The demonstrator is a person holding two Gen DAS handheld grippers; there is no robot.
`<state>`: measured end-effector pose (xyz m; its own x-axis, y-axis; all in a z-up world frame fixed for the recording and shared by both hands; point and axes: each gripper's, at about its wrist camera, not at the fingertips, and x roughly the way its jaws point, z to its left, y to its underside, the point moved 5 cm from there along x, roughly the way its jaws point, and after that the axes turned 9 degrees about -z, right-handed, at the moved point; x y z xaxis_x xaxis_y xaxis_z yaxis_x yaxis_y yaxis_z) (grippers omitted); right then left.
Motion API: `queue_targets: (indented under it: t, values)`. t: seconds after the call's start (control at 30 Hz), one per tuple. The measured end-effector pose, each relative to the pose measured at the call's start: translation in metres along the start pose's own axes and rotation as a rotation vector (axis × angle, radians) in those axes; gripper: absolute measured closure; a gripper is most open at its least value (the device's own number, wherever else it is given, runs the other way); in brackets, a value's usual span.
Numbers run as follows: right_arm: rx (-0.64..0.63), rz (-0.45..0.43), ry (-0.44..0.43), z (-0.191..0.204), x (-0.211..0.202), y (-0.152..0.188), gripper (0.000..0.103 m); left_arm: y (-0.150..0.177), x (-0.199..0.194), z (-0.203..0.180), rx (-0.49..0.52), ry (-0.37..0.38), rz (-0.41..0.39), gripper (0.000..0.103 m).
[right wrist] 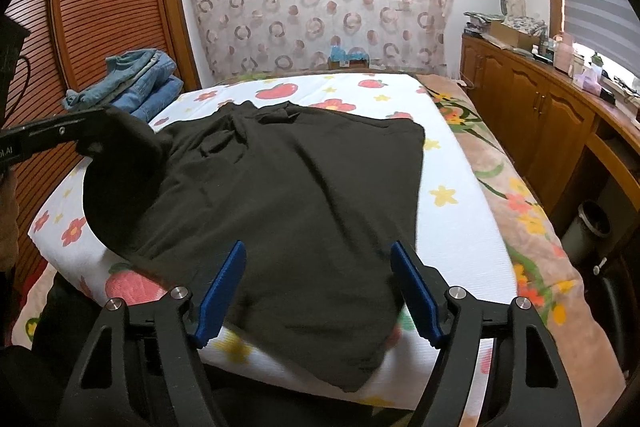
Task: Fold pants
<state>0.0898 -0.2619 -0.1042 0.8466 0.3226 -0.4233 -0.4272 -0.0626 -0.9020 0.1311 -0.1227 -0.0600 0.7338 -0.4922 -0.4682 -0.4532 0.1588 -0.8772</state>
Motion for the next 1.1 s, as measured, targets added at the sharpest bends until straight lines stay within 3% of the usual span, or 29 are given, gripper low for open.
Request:
queue_targets:
  t: [0.27,0.4,0.47,0.53,0.57,0.6,0.87,1.1]
  values:
    - [0.014,-0.005,0.013,-0.008,-0.007,0.000,0.027,-0.007,0.014,-0.012,0.013,-0.015,0.002,0.092]
    - [0.020,-0.004,0.013,-0.005,-0.006,-0.001,0.027,-0.001,0.014,-0.003,0.032,-0.073,0.008,0.059]
    - [0.020,-0.003,0.009,-0.002,-0.004,-0.001,0.027,0.002,0.009,0.005,0.009,-0.078,0.004,0.056]
    - [0.018,-0.001,0.002,-0.001,-0.004,-0.002,0.027,0.006,0.006,0.012,-0.007,-0.089,0.010,0.044]
    - [0.015,-0.001,-0.003,0.002,-0.003,-0.002,0.027,0.008,0.003,0.018,-0.018,-0.100,0.009,0.028]
    - [0.011,0.000,-0.008,0.004,-0.002,-0.002,0.027,0.010,0.000,0.021,-0.025,-0.105,0.004,0.021]
    - [-0.008,0.006,-0.068,0.021,0.007,-0.008,0.031,0.051,-0.007,0.059,-0.093,-0.198,0.044,0.021]
    - [-0.029,0.004,-0.135,0.036,0.009,-0.011,0.033,0.076,0.000,0.066,-0.103,-0.209,0.105,0.021]
